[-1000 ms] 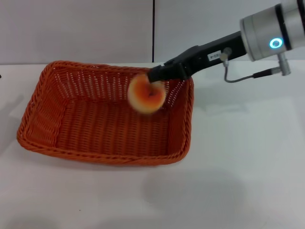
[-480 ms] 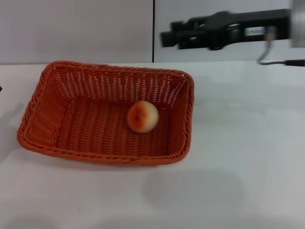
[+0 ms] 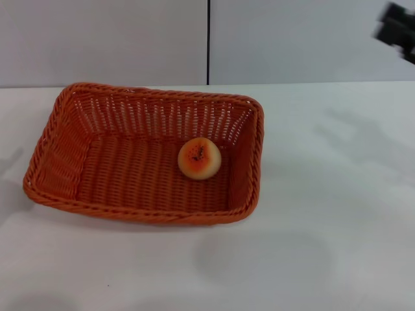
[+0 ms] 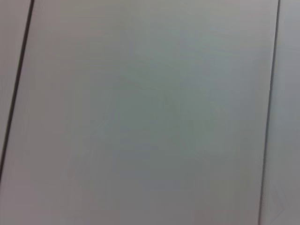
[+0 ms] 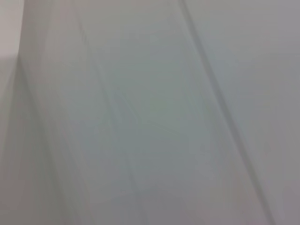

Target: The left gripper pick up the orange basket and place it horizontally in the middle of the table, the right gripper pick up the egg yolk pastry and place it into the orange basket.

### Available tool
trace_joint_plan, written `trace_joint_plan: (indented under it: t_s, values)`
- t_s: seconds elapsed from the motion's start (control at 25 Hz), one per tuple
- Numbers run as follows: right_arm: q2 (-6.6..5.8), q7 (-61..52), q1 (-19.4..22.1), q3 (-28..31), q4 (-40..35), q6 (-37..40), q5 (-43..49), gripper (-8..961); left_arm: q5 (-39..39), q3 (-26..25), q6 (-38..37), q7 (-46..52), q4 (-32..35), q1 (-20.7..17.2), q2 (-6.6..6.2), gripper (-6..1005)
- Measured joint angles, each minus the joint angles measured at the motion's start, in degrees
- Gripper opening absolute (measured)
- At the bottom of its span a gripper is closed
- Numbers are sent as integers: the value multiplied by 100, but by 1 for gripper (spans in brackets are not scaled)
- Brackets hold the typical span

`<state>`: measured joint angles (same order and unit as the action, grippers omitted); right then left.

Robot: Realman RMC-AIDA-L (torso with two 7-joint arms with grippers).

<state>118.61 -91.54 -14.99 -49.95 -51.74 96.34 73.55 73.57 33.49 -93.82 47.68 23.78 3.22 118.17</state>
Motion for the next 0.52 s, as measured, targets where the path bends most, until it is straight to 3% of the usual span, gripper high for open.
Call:
trace_joint_plan:
  t_s: [0.16,0.52]
  values:
    - [-17,1502,13,853,1581,574,-233,610,-19,-417,-299,-524,-581,66,1,670]
    - [-17,2837,-21,1212,2507,437,-221,610,-25,-709,-462,-1423,-1178,101,8,670]
